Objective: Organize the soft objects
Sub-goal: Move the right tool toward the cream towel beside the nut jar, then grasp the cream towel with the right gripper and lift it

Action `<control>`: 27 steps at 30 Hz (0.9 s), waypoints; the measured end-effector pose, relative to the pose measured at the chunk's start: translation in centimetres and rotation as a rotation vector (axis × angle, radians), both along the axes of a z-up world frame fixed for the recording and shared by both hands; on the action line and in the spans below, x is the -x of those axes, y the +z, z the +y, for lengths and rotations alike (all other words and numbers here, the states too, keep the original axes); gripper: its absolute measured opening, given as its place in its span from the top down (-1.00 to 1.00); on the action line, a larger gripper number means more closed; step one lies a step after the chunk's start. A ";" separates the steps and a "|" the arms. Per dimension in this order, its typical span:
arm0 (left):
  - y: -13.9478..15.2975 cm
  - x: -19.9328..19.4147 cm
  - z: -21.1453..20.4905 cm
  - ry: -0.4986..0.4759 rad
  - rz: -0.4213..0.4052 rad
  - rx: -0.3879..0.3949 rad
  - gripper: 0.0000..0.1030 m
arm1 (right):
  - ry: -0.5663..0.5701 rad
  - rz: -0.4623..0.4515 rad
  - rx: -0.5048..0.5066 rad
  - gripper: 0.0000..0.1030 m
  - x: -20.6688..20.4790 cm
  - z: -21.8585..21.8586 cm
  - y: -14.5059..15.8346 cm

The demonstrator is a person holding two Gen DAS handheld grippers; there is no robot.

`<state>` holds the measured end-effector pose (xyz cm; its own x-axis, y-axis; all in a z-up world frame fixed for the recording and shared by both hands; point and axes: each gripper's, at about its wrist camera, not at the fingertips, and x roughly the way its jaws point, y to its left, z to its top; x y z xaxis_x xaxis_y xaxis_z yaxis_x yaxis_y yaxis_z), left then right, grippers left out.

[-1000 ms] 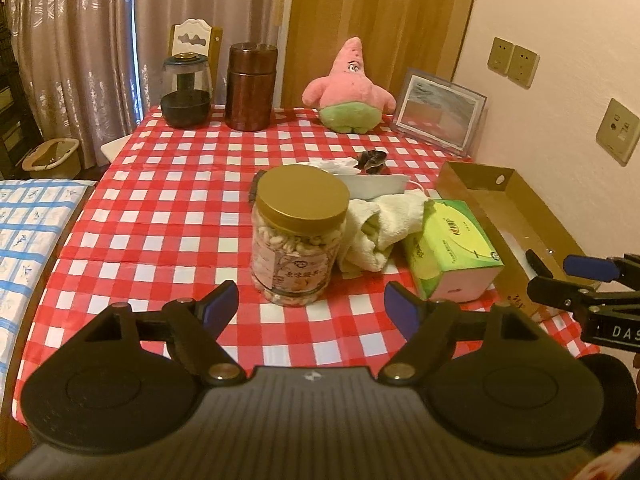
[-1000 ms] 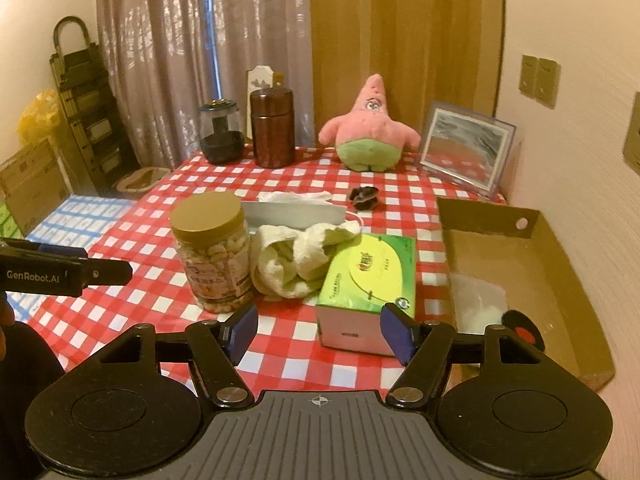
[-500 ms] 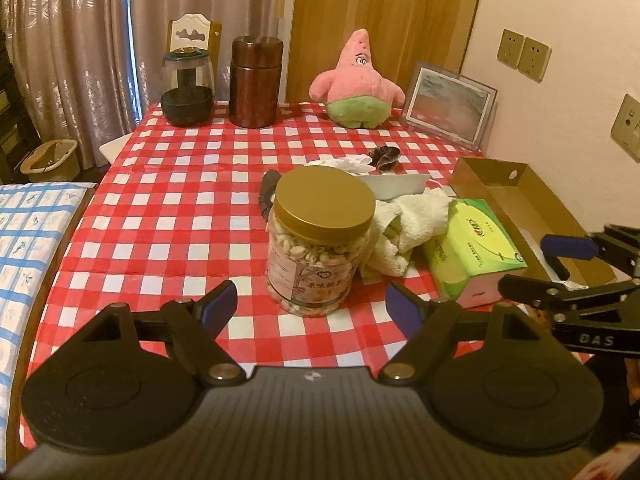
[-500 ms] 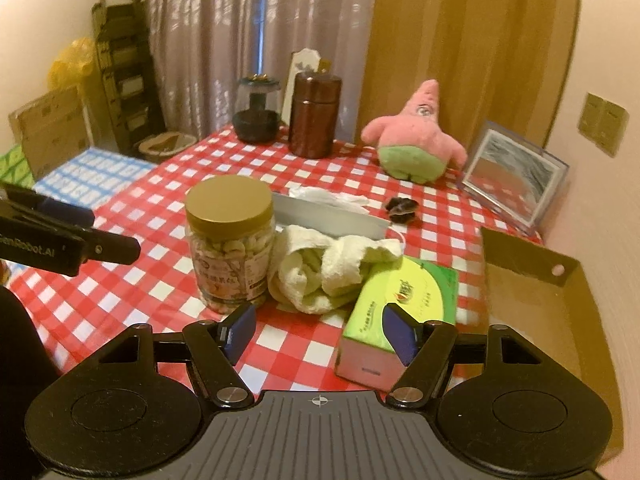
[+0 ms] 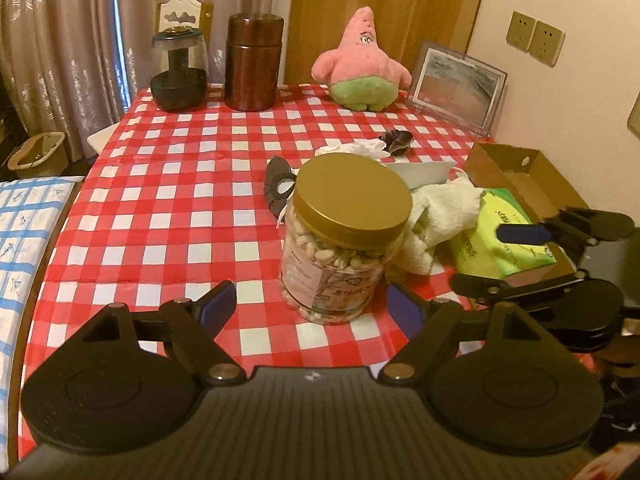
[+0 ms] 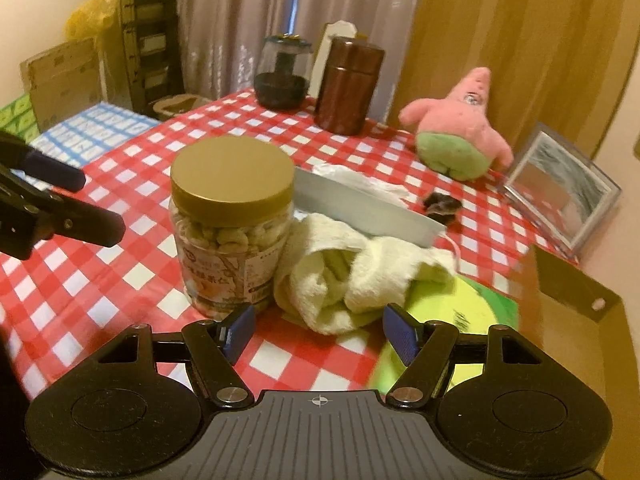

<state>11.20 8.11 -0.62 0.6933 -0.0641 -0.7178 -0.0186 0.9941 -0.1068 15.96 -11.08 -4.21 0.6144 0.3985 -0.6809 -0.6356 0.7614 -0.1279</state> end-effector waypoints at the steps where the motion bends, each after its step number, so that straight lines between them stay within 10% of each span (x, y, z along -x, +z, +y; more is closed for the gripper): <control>1: -0.1 -0.3 0.2 -0.008 0.002 -0.004 -0.57 | 0.011 -0.005 0.010 -0.37 -0.3 0.5 -0.3; 14: -1.8 -3.3 3.4 -0.068 0.030 -0.040 -0.58 | 0.108 -0.080 0.179 -0.25 -3.7 5.1 -5.6; 22: -2.3 -3.8 3.9 -0.070 0.035 -0.023 -0.59 | 0.126 -0.113 0.263 0.72 -4.6 6.0 -6.9; 27: -2.1 -3.6 3.8 -0.076 0.034 -0.021 -0.59 | 0.099 -0.086 0.218 0.83 -4.0 5.1 -5.6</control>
